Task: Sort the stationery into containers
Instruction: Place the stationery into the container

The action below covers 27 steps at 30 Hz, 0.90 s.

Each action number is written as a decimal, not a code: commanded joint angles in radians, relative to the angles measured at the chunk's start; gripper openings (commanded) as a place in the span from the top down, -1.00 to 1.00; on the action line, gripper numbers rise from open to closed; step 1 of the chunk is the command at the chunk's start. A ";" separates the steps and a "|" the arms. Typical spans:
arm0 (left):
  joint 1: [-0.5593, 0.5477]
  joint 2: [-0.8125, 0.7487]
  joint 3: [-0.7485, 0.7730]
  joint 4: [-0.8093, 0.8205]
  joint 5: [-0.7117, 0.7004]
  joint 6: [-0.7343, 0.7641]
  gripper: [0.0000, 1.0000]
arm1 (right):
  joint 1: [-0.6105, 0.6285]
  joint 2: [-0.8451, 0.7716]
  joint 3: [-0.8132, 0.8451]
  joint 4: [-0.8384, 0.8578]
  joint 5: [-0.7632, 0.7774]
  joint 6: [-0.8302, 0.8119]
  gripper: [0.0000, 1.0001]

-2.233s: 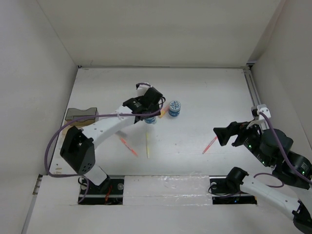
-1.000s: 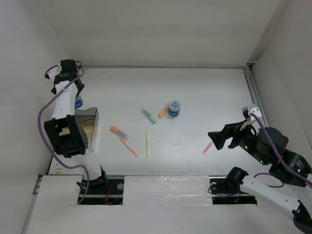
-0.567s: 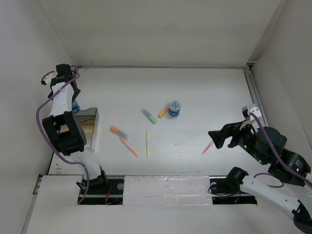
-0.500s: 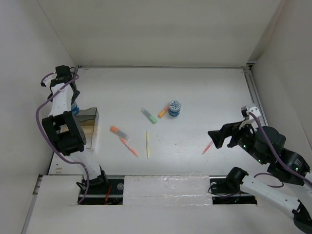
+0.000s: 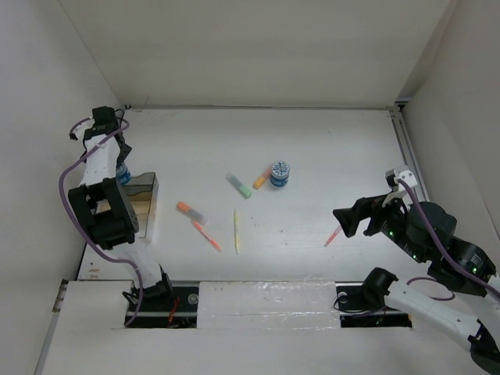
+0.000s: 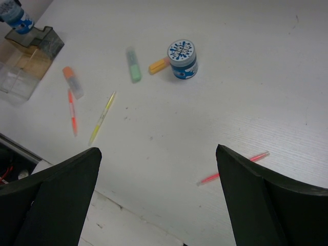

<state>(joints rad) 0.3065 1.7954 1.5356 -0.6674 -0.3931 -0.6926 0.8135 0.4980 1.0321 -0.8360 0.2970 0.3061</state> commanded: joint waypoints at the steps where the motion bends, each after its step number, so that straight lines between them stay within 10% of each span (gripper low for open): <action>1: -0.009 -0.067 -0.021 0.014 -0.016 -0.016 1.00 | 0.010 -0.007 0.020 0.048 0.017 -0.004 -1.00; 27: -0.020 -0.085 -0.049 -0.015 -0.102 -0.053 1.00 | 0.010 -0.007 0.020 0.048 0.017 -0.004 -1.00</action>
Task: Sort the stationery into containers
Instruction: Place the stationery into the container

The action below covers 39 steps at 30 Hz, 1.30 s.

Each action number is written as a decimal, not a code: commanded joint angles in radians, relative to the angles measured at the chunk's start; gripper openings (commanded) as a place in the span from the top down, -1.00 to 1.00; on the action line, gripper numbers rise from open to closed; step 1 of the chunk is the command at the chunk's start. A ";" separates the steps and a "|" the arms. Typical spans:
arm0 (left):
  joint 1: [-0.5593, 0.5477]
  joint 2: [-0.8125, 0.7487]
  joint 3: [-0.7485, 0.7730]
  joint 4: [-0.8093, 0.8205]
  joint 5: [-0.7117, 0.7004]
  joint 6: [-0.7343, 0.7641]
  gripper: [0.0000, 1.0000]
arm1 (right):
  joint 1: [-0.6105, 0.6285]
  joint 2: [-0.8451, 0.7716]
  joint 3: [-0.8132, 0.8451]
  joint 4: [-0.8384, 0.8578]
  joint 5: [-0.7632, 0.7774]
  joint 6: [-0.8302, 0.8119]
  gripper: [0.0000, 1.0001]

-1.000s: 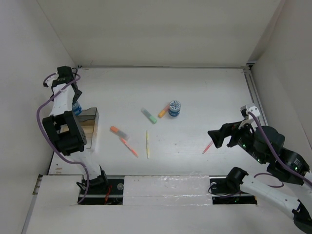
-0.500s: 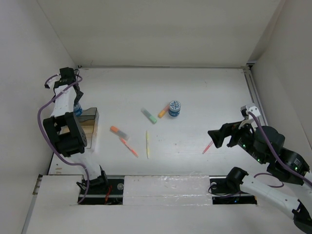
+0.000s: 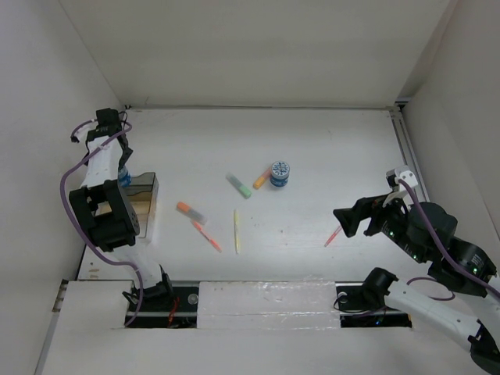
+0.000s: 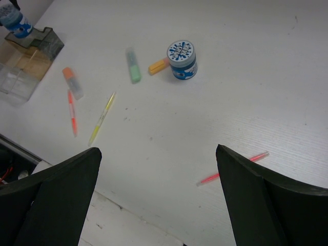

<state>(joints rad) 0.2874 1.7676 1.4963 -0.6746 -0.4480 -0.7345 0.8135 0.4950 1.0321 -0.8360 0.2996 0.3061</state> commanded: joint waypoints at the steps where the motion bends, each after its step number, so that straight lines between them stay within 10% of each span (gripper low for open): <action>1: -0.001 -0.057 -0.010 -0.020 -0.047 -0.011 1.00 | 0.010 -0.004 0.020 0.048 0.015 -0.004 -1.00; 25: 0.009 0.013 -0.001 -0.039 -0.058 -0.040 1.00 | 0.010 -0.004 0.020 0.048 0.006 -0.004 -1.00; 39: 0.009 0.012 -0.001 -0.048 -0.061 -0.063 0.37 | 0.010 -0.004 0.020 0.048 0.006 -0.004 -1.00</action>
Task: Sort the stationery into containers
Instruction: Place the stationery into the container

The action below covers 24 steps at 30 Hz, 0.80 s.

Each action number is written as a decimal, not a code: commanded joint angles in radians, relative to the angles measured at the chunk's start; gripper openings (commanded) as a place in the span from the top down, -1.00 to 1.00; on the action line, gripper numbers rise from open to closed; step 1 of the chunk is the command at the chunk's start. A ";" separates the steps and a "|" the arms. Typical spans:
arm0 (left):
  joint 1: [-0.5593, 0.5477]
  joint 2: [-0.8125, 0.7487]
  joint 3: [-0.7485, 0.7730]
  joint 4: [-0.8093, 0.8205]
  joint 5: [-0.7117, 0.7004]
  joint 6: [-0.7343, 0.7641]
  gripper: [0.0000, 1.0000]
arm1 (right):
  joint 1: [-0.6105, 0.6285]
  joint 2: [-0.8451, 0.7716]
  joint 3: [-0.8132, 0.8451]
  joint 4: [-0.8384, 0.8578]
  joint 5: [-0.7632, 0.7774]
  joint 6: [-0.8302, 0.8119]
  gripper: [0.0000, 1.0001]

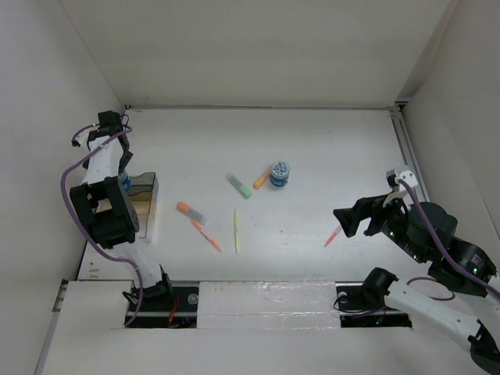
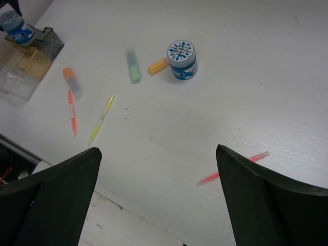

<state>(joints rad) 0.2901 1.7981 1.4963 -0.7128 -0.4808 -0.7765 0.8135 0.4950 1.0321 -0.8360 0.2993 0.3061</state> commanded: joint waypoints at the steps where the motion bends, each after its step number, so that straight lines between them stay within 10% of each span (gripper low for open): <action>1: 0.006 -0.019 -0.001 -0.010 -0.028 -0.021 0.33 | 0.010 -0.004 0.020 0.048 0.006 -0.004 -1.00; 4: 0.006 -0.019 -0.001 -0.001 -0.015 -0.021 0.33 | 0.010 -0.004 0.020 0.048 0.006 -0.004 -1.00; 15: 0.006 -0.019 -0.010 -0.028 -0.054 -0.058 -0.79 | 0.010 -0.004 0.020 0.048 0.006 -0.004 -1.00; 24: -0.023 -0.055 0.021 0.010 -0.019 0.009 -0.93 | 0.010 -0.004 0.020 0.048 0.006 -0.004 -1.00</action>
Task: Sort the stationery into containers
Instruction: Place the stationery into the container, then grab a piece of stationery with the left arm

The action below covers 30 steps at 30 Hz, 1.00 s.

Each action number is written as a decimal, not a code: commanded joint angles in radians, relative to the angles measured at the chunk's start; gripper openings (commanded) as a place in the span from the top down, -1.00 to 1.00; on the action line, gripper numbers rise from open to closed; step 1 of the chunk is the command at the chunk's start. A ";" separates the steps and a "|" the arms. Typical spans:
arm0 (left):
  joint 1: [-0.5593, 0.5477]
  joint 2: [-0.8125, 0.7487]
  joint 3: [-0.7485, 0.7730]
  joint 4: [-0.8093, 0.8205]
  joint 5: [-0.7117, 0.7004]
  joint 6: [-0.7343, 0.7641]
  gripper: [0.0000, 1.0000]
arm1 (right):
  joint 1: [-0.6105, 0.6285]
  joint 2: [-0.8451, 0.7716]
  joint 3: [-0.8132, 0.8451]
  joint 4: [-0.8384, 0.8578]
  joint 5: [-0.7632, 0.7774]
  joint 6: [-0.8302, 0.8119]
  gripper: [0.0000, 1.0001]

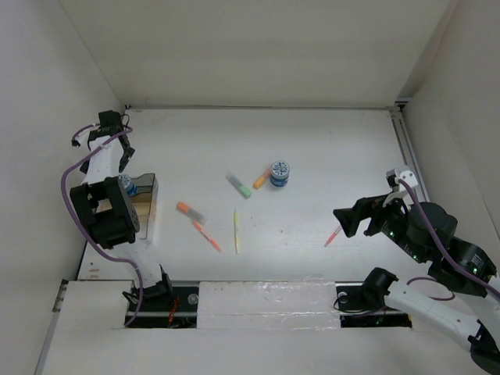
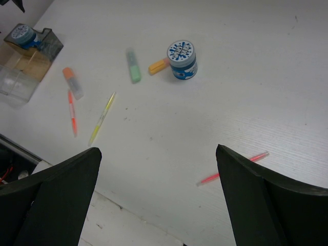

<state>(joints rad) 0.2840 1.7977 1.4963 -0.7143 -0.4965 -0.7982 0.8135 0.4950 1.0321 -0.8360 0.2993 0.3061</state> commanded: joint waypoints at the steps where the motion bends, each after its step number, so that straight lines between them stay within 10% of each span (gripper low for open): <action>1: -0.040 -0.084 0.021 0.036 0.022 0.049 -0.96 | 0.010 -0.004 0.020 0.048 0.006 -0.004 -1.00; 7: -0.172 -0.193 0.021 0.150 0.159 0.200 -0.98 | 0.010 -0.004 0.020 0.048 -0.003 -0.004 -1.00; 18: -0.858 -0.175 0.010 0.425 0.337 0.298 -0.98 | 0.010 -0.012 0.103 -0.087 0.277 0.143 -1.00; 22: -1.051 0.018 0.214 0.370 0.169 0.343 -0.98 | 0.010 -0.003 0.117 -0.127 0.342 0.168 -1.00; 30: -1.060 0.337 0.521 0.228 0.199 0.313 -0.98 | 0.019 -0.067 0.097 -0.081 0.282 0.133 -1.00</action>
<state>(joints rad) -0.8047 2.0880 1.9274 -0.4095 -0.2806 -0.4938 0.8143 0.4549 1.1172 -0.9390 0.5732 0.4450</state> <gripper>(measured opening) 0.989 0.999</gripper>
